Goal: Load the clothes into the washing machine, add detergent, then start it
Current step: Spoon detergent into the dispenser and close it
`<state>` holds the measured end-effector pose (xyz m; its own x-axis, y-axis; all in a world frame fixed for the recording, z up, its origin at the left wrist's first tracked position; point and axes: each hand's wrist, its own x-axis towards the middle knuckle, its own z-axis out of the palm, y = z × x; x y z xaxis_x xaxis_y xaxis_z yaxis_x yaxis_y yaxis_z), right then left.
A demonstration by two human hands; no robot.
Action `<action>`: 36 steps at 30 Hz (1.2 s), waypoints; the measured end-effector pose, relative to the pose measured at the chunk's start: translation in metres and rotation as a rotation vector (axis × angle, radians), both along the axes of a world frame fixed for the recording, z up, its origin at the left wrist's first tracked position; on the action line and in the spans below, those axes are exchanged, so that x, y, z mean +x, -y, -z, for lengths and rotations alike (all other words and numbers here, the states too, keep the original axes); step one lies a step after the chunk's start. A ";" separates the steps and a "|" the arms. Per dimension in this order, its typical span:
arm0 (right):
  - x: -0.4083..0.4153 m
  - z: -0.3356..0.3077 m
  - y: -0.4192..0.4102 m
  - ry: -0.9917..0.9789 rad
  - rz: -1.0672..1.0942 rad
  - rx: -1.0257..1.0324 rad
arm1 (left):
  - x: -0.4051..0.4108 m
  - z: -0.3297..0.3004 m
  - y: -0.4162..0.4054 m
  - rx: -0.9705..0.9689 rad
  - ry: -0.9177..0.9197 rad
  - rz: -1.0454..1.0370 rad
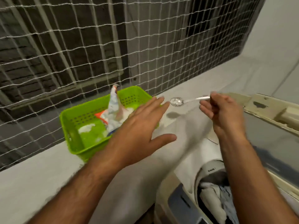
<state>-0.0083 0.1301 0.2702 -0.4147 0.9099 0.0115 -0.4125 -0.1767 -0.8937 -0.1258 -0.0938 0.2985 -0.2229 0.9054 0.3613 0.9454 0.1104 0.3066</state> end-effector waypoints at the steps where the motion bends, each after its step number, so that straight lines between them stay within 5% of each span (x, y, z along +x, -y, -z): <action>1: -0.015 -0.008 0.006 0.001 -0.028 0.029 | -0.009 -0.006 0.010 0.014 -0.012 -0.016; 9: -0.109 -0.043 0.052 0.236 -0.271 0.405 | -0.075 0.000 0.071 -0.081 0.040 -0.198; 19: -0.182 -0.033 0.071 0.791 -0.332 1.002 | -0.095 0.025 0.081 -0.142 0.087 -0.261; 36: -0.197 -0.015 0.088 0.865 -0.665 0.704 | -0.095 0.032 0.085 -0.114 0.071 -0.279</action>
<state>-0.2057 0.0419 0.2848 -0.8948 0.4358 -0.0968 0.3262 0.4902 -0.8083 -0.2213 -0.1788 0.2666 -0.4898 0.8394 0.2356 0.8504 0.4004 0.3413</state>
